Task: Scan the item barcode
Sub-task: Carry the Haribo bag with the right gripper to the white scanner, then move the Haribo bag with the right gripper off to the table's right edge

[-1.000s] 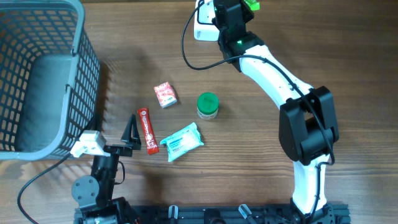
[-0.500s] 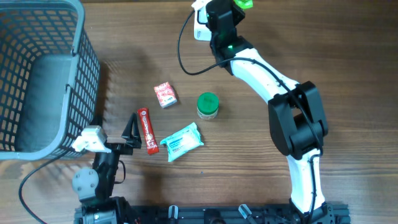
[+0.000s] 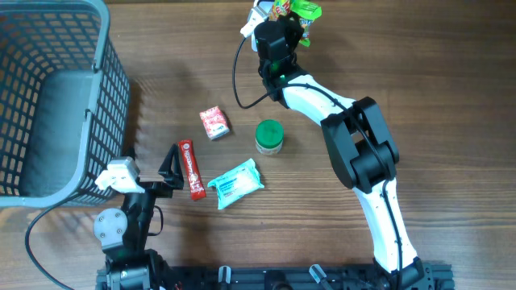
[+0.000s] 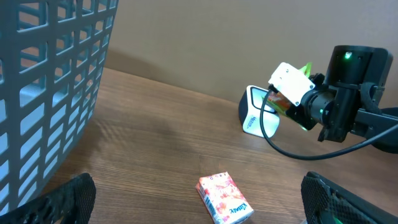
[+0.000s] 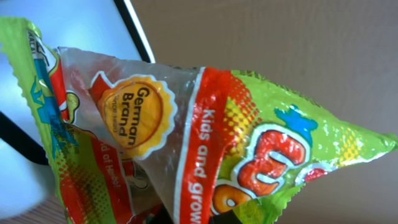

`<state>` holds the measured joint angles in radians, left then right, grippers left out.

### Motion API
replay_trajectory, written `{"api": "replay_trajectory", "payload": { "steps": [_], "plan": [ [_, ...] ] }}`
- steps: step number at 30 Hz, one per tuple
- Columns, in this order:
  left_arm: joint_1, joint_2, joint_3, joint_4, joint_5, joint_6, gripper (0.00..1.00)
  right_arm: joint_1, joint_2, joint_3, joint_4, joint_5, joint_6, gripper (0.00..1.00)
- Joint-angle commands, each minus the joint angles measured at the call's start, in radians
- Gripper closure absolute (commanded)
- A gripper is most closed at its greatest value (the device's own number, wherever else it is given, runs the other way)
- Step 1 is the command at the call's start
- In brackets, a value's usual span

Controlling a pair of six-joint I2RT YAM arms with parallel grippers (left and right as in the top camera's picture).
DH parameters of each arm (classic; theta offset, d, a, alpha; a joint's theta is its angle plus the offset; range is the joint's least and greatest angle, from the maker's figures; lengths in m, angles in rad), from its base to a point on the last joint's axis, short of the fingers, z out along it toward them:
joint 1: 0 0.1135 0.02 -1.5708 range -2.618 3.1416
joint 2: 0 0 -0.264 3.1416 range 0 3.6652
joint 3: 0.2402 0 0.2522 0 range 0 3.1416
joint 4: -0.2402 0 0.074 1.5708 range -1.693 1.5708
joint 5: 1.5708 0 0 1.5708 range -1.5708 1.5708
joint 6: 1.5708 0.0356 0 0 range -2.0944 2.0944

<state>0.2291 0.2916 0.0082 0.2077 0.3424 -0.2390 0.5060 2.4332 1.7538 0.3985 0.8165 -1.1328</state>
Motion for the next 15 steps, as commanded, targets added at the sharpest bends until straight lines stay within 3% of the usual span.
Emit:
{"api": "replay_trajectory", "payload": {
  "steps": [1, 15],
  "plan": [
    [-0.003, 0.004, -0.002, 0.005, 0.002, -0.005, 0.0, -0.003, -0.007, 0.026, 0.043, 0.07, -0.085, 0.96],
    [-0.003, 0.004, -0.002, -0.051, 0.002, -0.005, 0.0, -0.013, 0.03, 0.026, 0.151, 0.035, -0.093, 0.96]
  ]
}}
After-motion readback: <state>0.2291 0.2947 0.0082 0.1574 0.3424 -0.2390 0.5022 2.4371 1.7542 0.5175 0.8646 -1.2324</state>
